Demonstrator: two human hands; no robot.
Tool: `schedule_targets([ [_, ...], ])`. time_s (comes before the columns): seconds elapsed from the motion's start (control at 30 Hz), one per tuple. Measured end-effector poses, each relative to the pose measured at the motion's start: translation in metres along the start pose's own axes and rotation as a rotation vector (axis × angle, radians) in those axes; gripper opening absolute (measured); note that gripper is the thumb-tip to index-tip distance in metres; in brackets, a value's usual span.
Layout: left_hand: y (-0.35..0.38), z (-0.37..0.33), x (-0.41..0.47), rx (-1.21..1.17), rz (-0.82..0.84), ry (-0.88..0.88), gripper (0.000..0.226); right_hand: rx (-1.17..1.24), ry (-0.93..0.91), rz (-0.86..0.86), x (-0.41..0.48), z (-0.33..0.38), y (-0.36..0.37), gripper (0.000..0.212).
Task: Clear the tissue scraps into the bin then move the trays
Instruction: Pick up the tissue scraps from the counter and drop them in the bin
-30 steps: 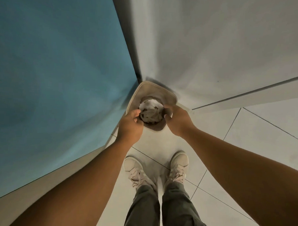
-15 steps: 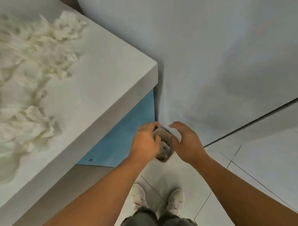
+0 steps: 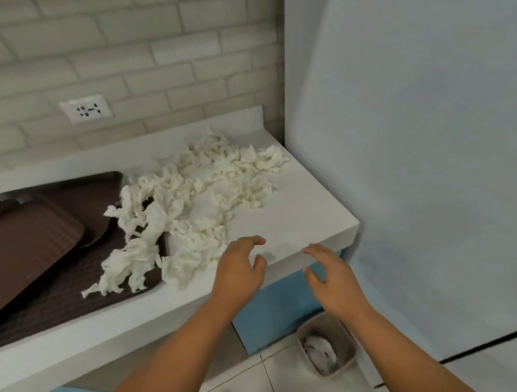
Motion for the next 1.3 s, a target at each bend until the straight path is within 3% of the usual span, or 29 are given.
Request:
schedule_targets([
  [0.37, -0.131, 0.08, 0.027, 0.166, -0.171, -0.049, 0.03, -0.112, -0.137, 0.215, 0.101, 0.095, 0.112, 0.037],
  [0.6, -0.195, 0.144, 0.055, 0.224, -0.182, -0.112, 0.029, -0.418, -0.131, 0.234, 0.165, 0.124, 0.177, 0.051],
  [0.67, -0.204, 0.161, 0.065, 0.229, -0.162, -0.108, 0.028, -0.493, -0.098, 0.273, 0.179, 0.123, 0.191, 0.047],
  [0.73, -0.21, 0.176, 0.075, 0.248, -0.144, -0.121, 0.025, -0.533, -0.079, 0.297, 0.191, 0.122, 0.201, 0.028],
  [0.8, -0.213, 0.187, 0.087, 0.272, -0.134, -0.136, 0.024, -0.519, -0.068, 0.258, 0.199, 0.124, 0.204, 0.018],
  [1.07, -0.209, 0.198, 0.126, 0.268, -0.094, -0.258, 0.034, -0.223, -0.072, -0.116, 0.222, 0.162, 0.163, 0.016],
  [1.17, -0.202, 0.203, 0.138, 0.309, -0.026, -0.297, 0.048, -0.057, -0.067, -0.173, 0.23, 0.174, 0.147, 0.015],
  [1.3, -0.197, 0.206, 0.153, 0.298, 0.037, -0.318, 0.047, 0.039, -0.011, -0.183, 0.239, 0.18, 0.132, 0.015],
])
Point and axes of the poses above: each hand's wrist, its own x-axis towards the middle knuckle, its own y-axis out of the palm, z = x × y, the point moved 5 cm from there along x, towards the middle knuckle, and after that the axes turned 3 degrees about -x, right-handed, at the moved point
